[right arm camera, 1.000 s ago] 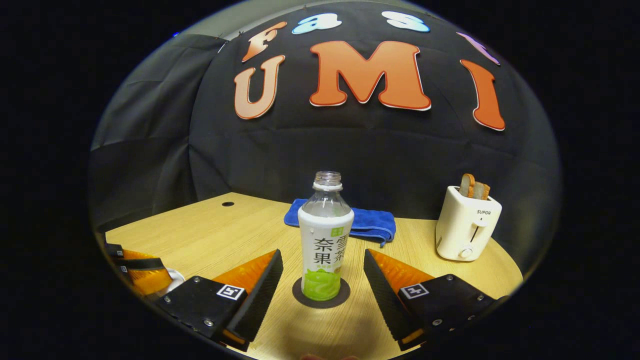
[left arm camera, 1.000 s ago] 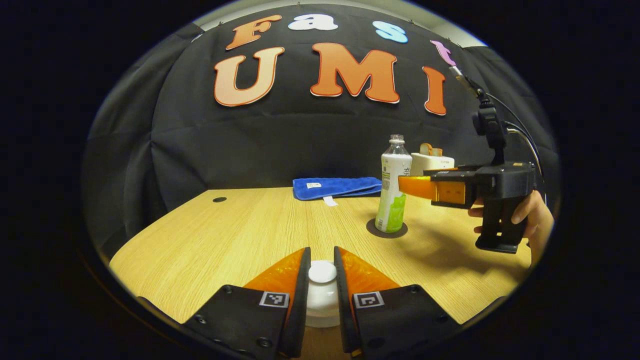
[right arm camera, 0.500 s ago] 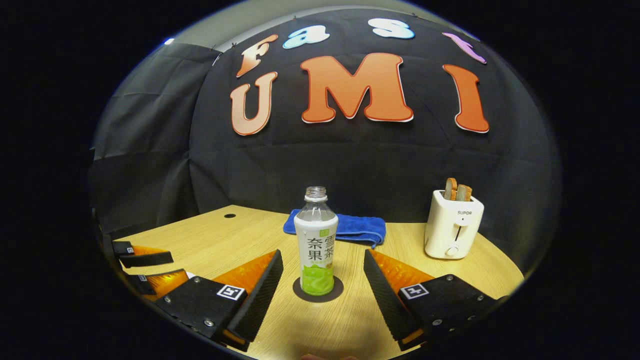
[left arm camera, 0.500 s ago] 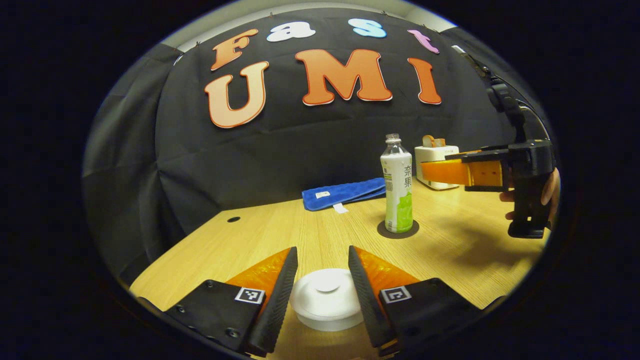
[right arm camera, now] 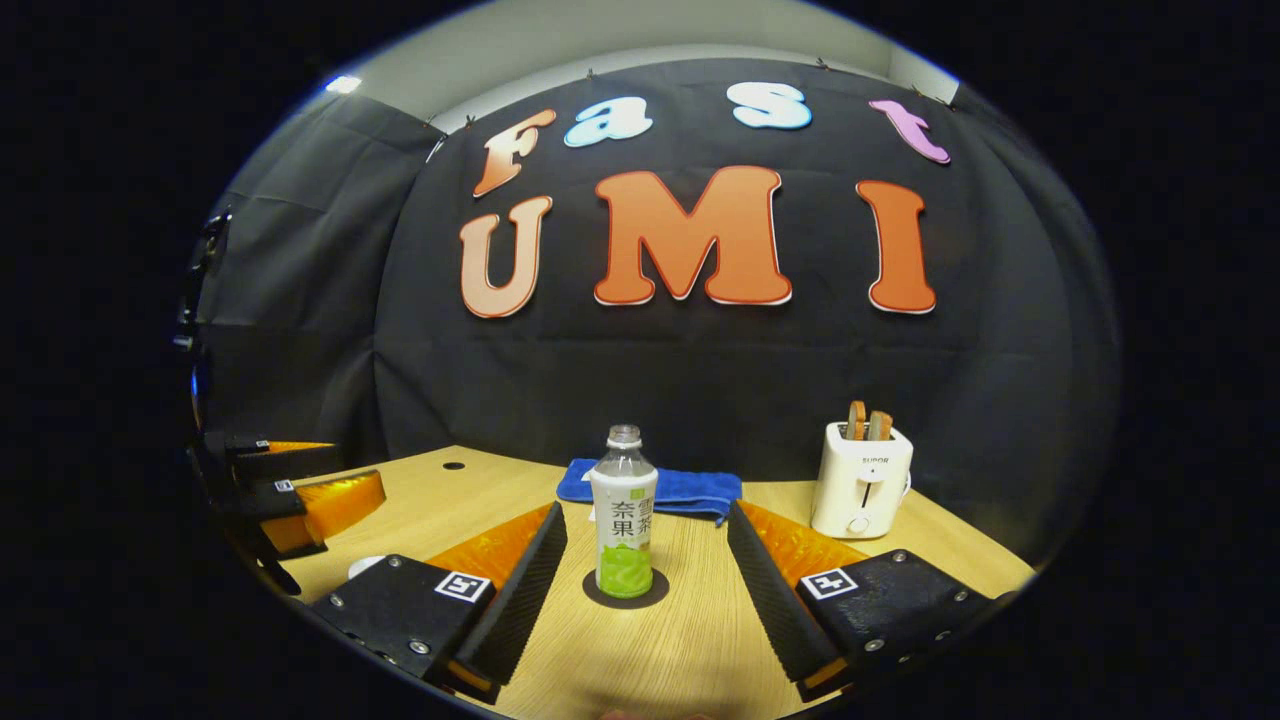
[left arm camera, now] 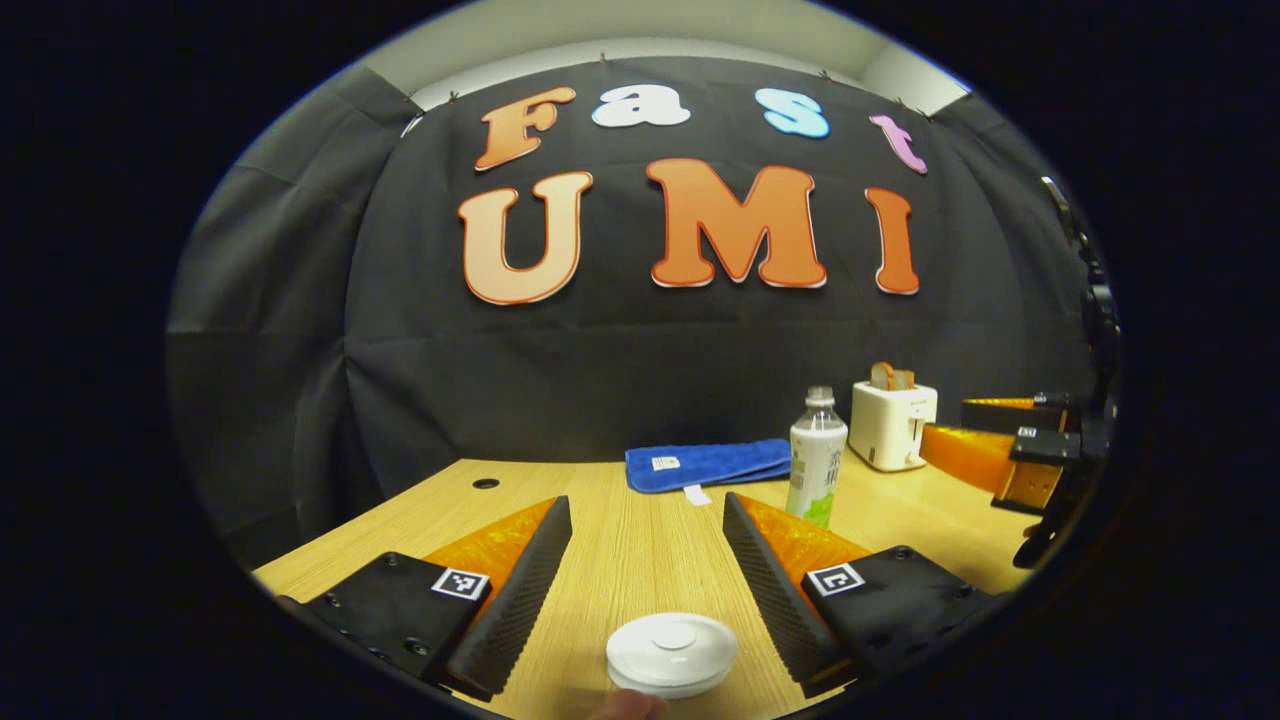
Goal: Open the teacup lid with one hand, grasp the water bottle and pour water into the teacup with the other hand; after pouring, place the water bottle on the coaster and then close the teacup lid.
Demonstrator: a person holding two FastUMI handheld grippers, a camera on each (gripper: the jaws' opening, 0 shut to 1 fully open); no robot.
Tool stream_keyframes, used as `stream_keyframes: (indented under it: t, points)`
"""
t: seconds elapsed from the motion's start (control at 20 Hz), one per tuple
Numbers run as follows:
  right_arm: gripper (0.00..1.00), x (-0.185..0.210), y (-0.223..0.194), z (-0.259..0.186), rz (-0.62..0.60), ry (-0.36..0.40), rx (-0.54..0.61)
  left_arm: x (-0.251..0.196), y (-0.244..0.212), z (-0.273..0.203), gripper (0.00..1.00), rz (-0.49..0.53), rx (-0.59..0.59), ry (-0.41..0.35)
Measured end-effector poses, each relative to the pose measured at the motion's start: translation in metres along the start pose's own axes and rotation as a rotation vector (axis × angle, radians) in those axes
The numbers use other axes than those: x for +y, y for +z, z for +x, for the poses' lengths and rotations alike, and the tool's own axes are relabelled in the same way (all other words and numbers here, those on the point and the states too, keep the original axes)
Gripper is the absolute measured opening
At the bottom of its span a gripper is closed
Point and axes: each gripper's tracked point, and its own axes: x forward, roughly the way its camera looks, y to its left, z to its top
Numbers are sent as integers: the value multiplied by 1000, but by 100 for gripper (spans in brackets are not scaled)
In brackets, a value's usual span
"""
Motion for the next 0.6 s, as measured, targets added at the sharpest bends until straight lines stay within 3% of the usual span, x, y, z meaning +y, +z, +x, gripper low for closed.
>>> stream_keyframes:
  t: [0.1,0.15,0.25,0.5,0.55,0.6]
  points:
    - [97,2,11,-7,-14,5,-27,4,19,-1,99,-35,-31,3]
    - [97,6,13,-12,-14,19,-24,8,26,-4,94,-40,-47,9]
    - [96,11,20,-20,-3,36,-37,17,44,-10,99,-38,-86,39]
    - [97,1,47,-36,-25,-6,-123,22,68,-22,99,-37,-145,72]
    - [97,1,52,-39,-28,-10,-140,23,72,-24,94,-39,-152,75]
    - [97,1,54,-41,-31,-15,-153,23,72,-27,99,-39,-156,79]
